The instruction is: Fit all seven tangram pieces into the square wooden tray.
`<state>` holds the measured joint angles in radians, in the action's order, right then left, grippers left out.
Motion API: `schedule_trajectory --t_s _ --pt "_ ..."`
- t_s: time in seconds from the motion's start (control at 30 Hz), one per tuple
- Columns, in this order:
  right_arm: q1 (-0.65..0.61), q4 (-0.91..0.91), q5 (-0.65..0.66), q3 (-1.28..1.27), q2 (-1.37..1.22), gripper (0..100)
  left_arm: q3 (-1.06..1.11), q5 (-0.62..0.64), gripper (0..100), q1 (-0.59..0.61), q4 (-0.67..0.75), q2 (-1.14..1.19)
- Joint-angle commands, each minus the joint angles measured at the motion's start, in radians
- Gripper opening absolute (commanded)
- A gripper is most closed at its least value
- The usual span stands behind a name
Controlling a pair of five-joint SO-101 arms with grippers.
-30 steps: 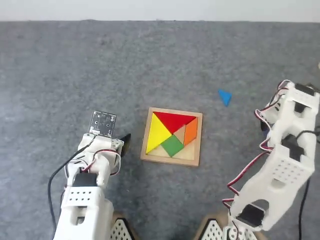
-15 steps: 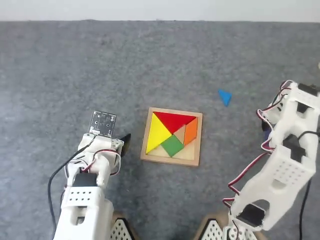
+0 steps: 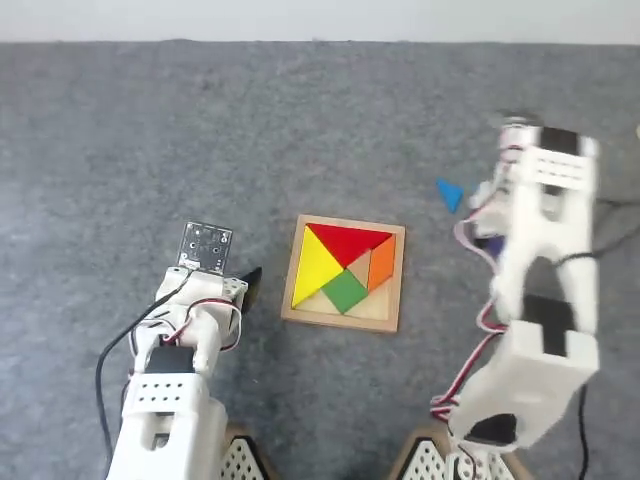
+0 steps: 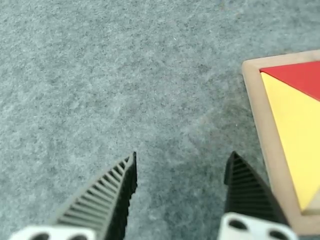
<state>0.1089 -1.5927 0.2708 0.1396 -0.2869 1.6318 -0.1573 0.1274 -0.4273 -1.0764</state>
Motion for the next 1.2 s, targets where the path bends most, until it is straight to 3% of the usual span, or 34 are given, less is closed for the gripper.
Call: schedule_trajectory --t_s 0.0,0.17,0.6,0.93,1.17 --pt "-0.226 -0.102 0.347 0.038 0.070 10.1 -0.005 -0.009 28 0.005 0.021 -0.018" --pt "-0.386 -0.119 0.674 0.038 0.070 10.0 -0.005 -0.009 28 0.005 0.021 -0.018" --pt "-0.552 -0.077 1.185 -0.118 0.031 10.1 -0.005 -0.023 28 0.002 0.021 -0.018" --pt "-0.661 -0.016 1.330 -0.275 0.031 10.5 -0.005 -0.058 28 -0.002 0.021 -0.018" --pt "-0.656 0.027 1.352 -0.278 0.025 10.6 -0.005 -0.058 28 -0.002 0.021 -0.018"
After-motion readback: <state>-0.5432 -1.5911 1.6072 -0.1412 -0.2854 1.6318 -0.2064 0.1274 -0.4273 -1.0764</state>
